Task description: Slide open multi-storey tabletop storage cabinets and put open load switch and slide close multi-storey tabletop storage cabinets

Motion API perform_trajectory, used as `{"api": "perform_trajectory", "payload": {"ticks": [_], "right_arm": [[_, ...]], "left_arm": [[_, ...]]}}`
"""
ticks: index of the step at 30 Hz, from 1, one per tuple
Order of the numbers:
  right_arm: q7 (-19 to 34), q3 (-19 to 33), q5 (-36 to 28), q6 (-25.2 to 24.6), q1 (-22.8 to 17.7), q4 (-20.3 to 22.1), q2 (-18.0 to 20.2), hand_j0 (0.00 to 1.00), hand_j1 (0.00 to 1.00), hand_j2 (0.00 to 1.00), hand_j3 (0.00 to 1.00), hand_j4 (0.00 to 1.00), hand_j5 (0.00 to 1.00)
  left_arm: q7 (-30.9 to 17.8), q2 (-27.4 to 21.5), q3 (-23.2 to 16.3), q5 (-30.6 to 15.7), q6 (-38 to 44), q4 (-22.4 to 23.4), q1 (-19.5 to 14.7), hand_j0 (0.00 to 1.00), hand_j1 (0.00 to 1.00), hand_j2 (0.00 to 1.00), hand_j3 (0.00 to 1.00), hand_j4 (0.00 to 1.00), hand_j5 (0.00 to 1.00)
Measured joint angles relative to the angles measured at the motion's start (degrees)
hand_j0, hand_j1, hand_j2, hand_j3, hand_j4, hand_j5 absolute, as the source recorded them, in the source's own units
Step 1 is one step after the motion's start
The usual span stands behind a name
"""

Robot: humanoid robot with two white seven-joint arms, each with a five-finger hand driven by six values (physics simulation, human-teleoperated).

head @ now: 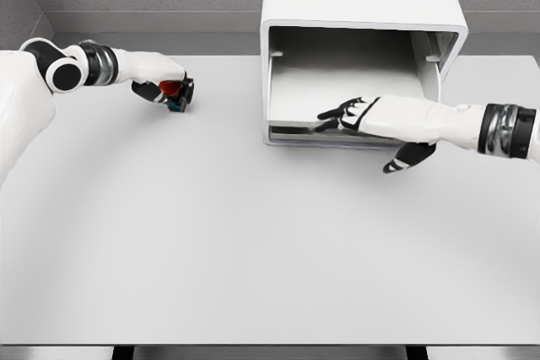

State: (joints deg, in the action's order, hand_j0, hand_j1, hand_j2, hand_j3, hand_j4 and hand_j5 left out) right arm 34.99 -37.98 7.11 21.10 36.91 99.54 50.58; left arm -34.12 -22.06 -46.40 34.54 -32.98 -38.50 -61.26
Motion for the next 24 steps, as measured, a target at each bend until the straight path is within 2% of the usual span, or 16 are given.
{"api": "perform_trajectory", "payload": {"ticks": [6,10,19,21,24], "right_arm": [[0.0,1.2,0.0,1.6,-0.8,0.7,0.8,1.0,1.0,1.0,1.0,1.0,1.0],[0.0,3.4,-0.5,1.8,-1.1,0.7,0.9,1.0,1.0,1.0,1.0,1.0,1.0],[0.0,4.1,-2.2,-5.0,1.3,-2.9,-1.7,1.0,1.0,1.0,1.0,1.0,1.0],[0.0,3.4,-1.8,-5.6,1.5,-3.5,-2.0,1.0,1.0,1.0,1.0,1.0,1.0],[0.0,1.7,-0.6,-6.2,1.9,-4.0,-2.2,1.0,1.0,1.0,1.0,1.0,1.0]], "left_arm": [[0.1,-1.6,0.1,-0.7,-1.8,-0.1,-0.2,0.43,0.43,0.43,0.43,0.43,0.43],[0.1,-4.9,0.2,-4.0,-2.1,-0.5,-0.3,0.42,0.42,0.42,0.42,0.42,0.42],[0.0,-10.9,0.2,-10.9,-2.2,-0.6,-0.5,0.42,0.42,0.42,0.42,0.42,0.42],[0.0,-11.7,0.2,-12.3,-2.2,-1.8,-0.6,0.42,0.42,0.42,0.42,0.42,0.42],[-0.1,-13.4,0.2,-15.5,-2.2,-5.9,-0.4,0.42,0.42,0.42,0.42,0.42,0.42]]}}
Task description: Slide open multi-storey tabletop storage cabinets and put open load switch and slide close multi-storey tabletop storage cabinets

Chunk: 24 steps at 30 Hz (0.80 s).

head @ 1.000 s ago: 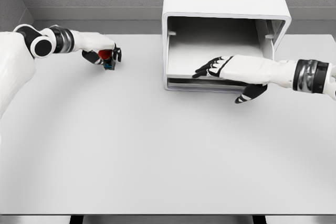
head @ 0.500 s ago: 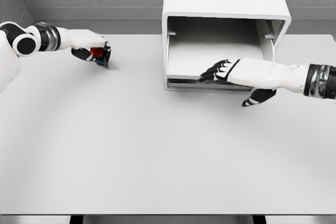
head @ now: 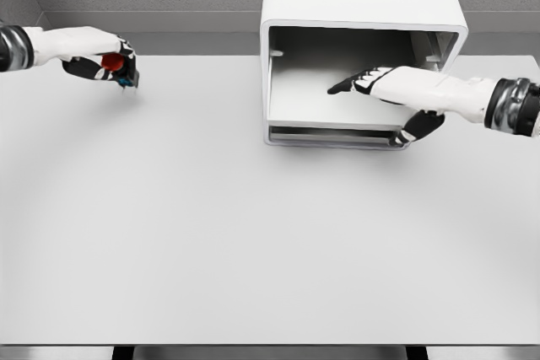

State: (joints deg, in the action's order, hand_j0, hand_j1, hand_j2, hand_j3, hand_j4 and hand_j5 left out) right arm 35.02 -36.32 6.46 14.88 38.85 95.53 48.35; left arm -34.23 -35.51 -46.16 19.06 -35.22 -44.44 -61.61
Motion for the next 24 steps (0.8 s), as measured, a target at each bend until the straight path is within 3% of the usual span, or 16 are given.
{"api": "perform_trajectory", "payload": {"ticks": [11,18,24], "right_arm": [[-0.2,-0.9,2.9,0.1,-2.5,1.6,1.3,1.0,1.0,1.0,1.0,1.0,1.0],[-0.1,-0.8,2.4,1.2,-3.4,3.7,3.0,1.0,1.0,1.0,1.0,1.0,1.0],[0.0,1.8,1.9,3.3,-5.5,4.6,5.0,1.0,1.0,1.0,1.0,1.0,1.0]], "left_arm": [[0.1,-7.4,-0.3,-5.5,-0.1,-18.3,1.8,0.42,0.42,0.42,0.42,0.42,0.42],[0.2,-15.4,-1.1,-11.1,0.0,-29.9,3.2,0.43,0.43,0.43,0.43,0.43,0.43],[0.2,-18.9,-2.0,-14.6,0.0,-34.8,3.4,0.43,0.43,0.43,0.43,0.43,0.43]]}}
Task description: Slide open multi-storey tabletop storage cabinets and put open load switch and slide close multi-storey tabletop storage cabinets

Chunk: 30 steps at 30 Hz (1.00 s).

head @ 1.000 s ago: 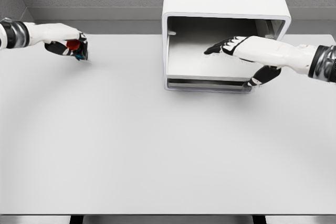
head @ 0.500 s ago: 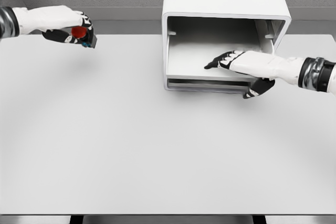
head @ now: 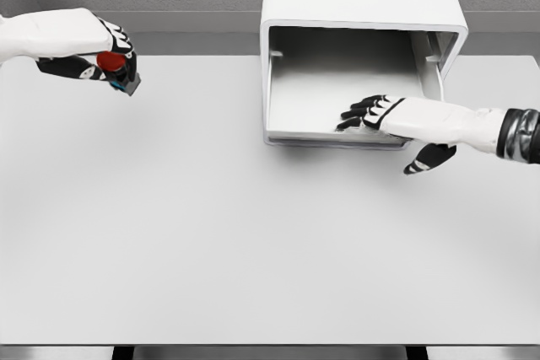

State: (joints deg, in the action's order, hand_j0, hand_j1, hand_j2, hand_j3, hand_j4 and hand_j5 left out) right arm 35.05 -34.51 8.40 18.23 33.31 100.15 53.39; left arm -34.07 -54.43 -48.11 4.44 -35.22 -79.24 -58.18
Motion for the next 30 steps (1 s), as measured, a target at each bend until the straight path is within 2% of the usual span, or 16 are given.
{"api": "perform_trajectory", "payload": {"ticks": [7,17,23,26,28,30], "right_arm": [[0.0,1.9,-0.3,1.6,-0.6,0.3,0.7,1.0,1.0,1.0,1.0,1.0,1.0],[0.0,5.2,-2.5,12.3,-3.5,0.5,1.9,1.0,1.0,1.0,1.0,1.0,1.0],[0.0,7.6,-4.0,14.6,-4.0,0.6,2.3,1.0,1.0,1.0,1.0,1.0,1.0],[0.0,10.7,-5.1,16.1,-8.5,0.6,3.5,1.0,1.0,1.0,1.0,1.0,1.0],[0.0,13.0,-6.3,16.5,-9.1,0.6,4.6,1.0,1.0,1.0,1.0,1.0,1.0],[0.0,15.5,-7.0,16.8,-11.6,0.6,5.4,1.0,1.0,1.0,1.0,1.0,1.0]], "left_arm": [[0.0,-0.7,-0.1,-2.6,0.0,-2.9,-0.2,0.44,0.44,0.44,0.44,0.44,0.44],[0.1,-0.1,-0.2,-4.7,0.1,-5.6,-0.6,0.44,0.44,0.44,0.44,0.44,0.44],[0.1,2.9,-0.4,-5.1,0.0,-5.9,-1.6,0.44,0.44,0.44,0.44,0.44,0.44],[0.1,3.9,-0.4,-5.6,0.0,-6.0,-2.4,0.44,0.44,0.44,0.44,0.44,0.44],[0.1,5.3,-0.4,-5.7,0.0,-6.1,-2.4,0.44,0.44,0.44,0.44,0.44,0.44],[0.0,7.1,-0.4,-5.8,0.0,-6.1,-2.6,0.44,0.44,0.44,0.44,0.44,0.44]]}}
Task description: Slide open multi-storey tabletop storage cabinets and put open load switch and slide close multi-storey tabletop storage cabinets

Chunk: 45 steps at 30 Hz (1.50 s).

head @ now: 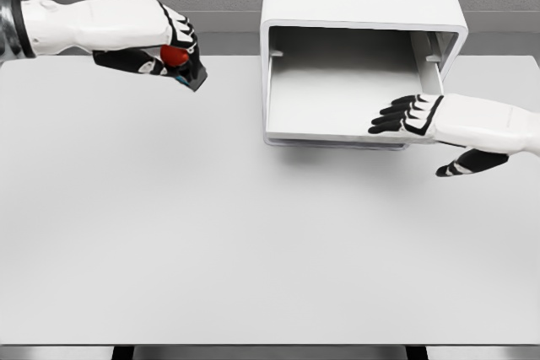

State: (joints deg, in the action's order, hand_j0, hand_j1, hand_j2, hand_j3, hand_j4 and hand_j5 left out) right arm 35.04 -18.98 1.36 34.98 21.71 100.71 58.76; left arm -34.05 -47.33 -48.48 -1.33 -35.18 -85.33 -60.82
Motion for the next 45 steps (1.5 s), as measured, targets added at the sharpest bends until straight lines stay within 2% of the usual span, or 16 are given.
{"api": "perform_trajectory", "payload": {"ticks": [2,6,9,13,16,18,22,24,27,28,34,36,38,42,45], "right_arm": [[0.0,2.5,-0.4,0.1,-2.0,0.0,0.8,1.0,1.0,1.0,1.0,1.0,1.0],[0.0,12.4,-2.4,0.3,-16.3,0.0,3.0,1.0,1.0,1.0,1.0,1.0,1.0],[0.0,21.0,-3.6,0.3,-23.8,0.0,4.1,1.0,1.0,1.0,1.0,1.0,1.0],[0.0,32.1,-4.3,0.3,-35.9,0.0,4.4,1.0,1.0,1.0,1.0,1.0,1.0],[0.0,37.9,-4.4,0.3,-44.6,0.0,4.1,1.0,1.0,1.0,1.0,1.0,1.0],[0.0,41.5,-4.5,0.2,-48.3,0.0,3.6,1.0,1.0,1.0,1.0,1.0,1.0],[0.0,44.2,-4.5,0.2,-49.5,0.0,3.1,1.0,1.0,1.0,1.0,1.0,1.0],[0.0,44.6,-4.4,0.2,-50.0,0.0,3.0,0.97,0.97,0.97,0.97,0.97,0.97],[0.0,44.6,-4.2,0.2,-50.5,0.0,2.9,0.82,0.82,0.82,0.82,0.82,0.82],[0.0,44.3,-4.0,0.2,-50.5,0.0,2.9,0.8,0.8,0.8,0.8,0.8,0.8],[0.0,40.6,-3.0,0.2,-49.5,0.0,3.6,0.56,0.56,0.56,0.56,0.56,0.56],[0.0,39.7,-2.8,0.2,-49.1,0.0,4.1,0.55,0.55,0.55,0.55,0.55,0.55],[0.0,38.9,-2.8,0.2,-48.0,0.0,4.7,0.55,0.55,0.55,0.55,0.55,0.55],[0.0,34.8,-2.7,0.1,-43.4,0.0,5.7,0.56,0.56,0.56,0.56,0.56,0.56],[0.0,32.4,-2.7,0.2,-41.4,0.0,6.2,0.59,0.59,0.59,0.59,0.59,0.59]], "left_arm": [[-0.1,1.9,0.0,0.0,0.0,0.0,0.0,0.44,0.44,0.44,0.44,0.44,0.44],[-0.1,6.2,-0.1,0.1,0.0,-0.1,-1.5,0.44,0.44,0.44,0.44,0.44,0.44],[0.0,8.7,-0.1,-0.1,0.0,-0.2,-3.2,0.44,0.44,0.44,0.44,0.44,0.44],[0.0,8.7,-0.1,-2.1,0.0,-2.2,-6.4,0.44,0.44,0.44,0.44,0.44,0.44],[0.1,7.8,-0.1,-3.9,0.0,-3.9,-6.7,0.44,0.44,0.44,0.44,0.44,0.44],[0.1,7.8,-0.6,-4.4,0.0,-4.4,-6.9,0.44,0.44,0.44,0.44,0.44,0.44],[-0.1,9.2,-1.7,-4.6,0.0,-4.6,-7.3,0.44,0.44,0.44,0.44,0.44,0.44],[-0.2,10.7,-2.8,-3.8,0.0,-4.5,-7.7,0.44,0.44,0.44,0.44,0.44,0.44],[-0.3,13.8,-4.1,-1.8,0.0,-3.6,-7.7,0.45,0.45,0.45,0.45,0.45,0.45],[-0.3,15.0,-4.4,-1.0,0.0,-2.8,-7.7,0.46,0.46,0.46,0.46,0.46,0.46],[-0.5,20.9,-5.9,2.3,0.0,4.2,-8.3,0.46,0.46,0.46,0.46,0.46,0.46],[-0.5,22.5,-6.1,3.3,0.0,6.5,-8.3,0.46,0.46,0.46,0.46,0.46,0.46],[-0.5,23.4,-6.2,3.8,-0.1,7.8,-8.3,0.51,0.51,0.51,0.51,0.51,0.51],[-0.5,24.2,-6.4,4.2,0.0,9.4,-8.3,0.57,0.57,0.57,0.57,0.57,0.57],[-0.5,24.5,-6.4,4.3,0.0,9.8,-8.3,0.76,0.76,0.76,0.76,0.76,0.76]]}}
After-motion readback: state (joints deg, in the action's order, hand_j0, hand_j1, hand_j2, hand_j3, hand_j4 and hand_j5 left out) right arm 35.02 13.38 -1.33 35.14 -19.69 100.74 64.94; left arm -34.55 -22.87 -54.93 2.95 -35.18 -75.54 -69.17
